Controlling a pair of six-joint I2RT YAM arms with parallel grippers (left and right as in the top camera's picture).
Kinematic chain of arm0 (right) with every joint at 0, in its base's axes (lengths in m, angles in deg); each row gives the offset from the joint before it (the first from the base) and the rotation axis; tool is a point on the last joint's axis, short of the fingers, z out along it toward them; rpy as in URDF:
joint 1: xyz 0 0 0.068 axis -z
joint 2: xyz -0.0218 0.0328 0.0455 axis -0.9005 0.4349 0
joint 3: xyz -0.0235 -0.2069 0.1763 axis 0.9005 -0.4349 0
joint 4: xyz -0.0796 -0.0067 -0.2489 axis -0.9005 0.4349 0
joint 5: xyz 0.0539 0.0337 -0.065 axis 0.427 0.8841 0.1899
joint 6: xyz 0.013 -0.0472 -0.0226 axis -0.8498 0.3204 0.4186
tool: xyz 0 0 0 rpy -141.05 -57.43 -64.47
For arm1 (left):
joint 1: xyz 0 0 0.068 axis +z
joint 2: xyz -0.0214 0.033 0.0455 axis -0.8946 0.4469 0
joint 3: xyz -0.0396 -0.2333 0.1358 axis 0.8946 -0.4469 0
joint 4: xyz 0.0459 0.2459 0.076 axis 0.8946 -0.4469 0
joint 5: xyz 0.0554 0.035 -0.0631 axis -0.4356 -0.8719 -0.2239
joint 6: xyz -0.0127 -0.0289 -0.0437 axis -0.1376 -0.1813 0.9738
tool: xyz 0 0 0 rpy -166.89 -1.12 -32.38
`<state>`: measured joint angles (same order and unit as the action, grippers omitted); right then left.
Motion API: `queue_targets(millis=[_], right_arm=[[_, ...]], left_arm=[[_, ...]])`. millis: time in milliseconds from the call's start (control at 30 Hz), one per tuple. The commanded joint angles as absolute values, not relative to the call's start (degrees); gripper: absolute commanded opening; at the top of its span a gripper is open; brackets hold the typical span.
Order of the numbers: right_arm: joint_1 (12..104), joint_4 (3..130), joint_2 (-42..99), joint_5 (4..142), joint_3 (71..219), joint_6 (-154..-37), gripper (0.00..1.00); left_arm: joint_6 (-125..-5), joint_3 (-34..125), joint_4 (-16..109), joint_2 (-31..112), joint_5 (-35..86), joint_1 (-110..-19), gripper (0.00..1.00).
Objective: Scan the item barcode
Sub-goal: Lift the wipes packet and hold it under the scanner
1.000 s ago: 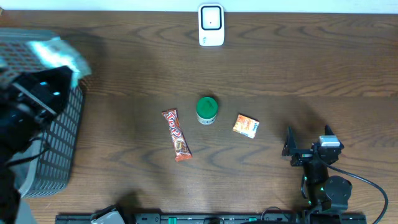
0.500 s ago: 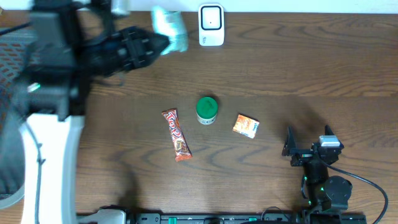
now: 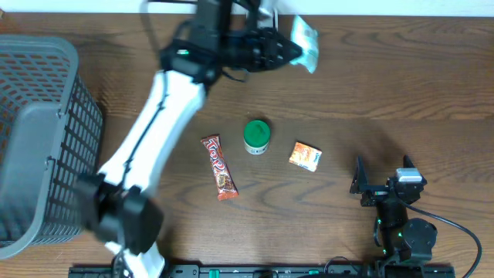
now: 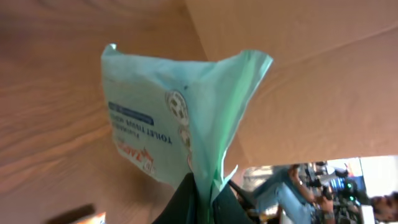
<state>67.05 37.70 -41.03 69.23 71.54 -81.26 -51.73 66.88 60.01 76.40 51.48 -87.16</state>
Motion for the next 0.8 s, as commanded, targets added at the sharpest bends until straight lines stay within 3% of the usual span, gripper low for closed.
queue_targets(millis=[0, 233, 767], right_arm=[[67.1, 37.9, -41.1, 69.2, 71.5, -82.1, 0.99], [67.1, 37.9, -41.1, 69.2, 71.5, -82.1, 0.99], [67.1, 37.9, -41.1, 69.2, 71.5, -82.1, 0.99]], left_arm=[[-46.8, 67.1, 64.4, 82.9, 52.6, -90.5, 0.07], [-40.7, 67.1, 66.9, 92.7, 52.6, -94.2, 0.07], [-41.9, 67.0, 66.7, 104.5, 53.9, -97.6, 0.07]])
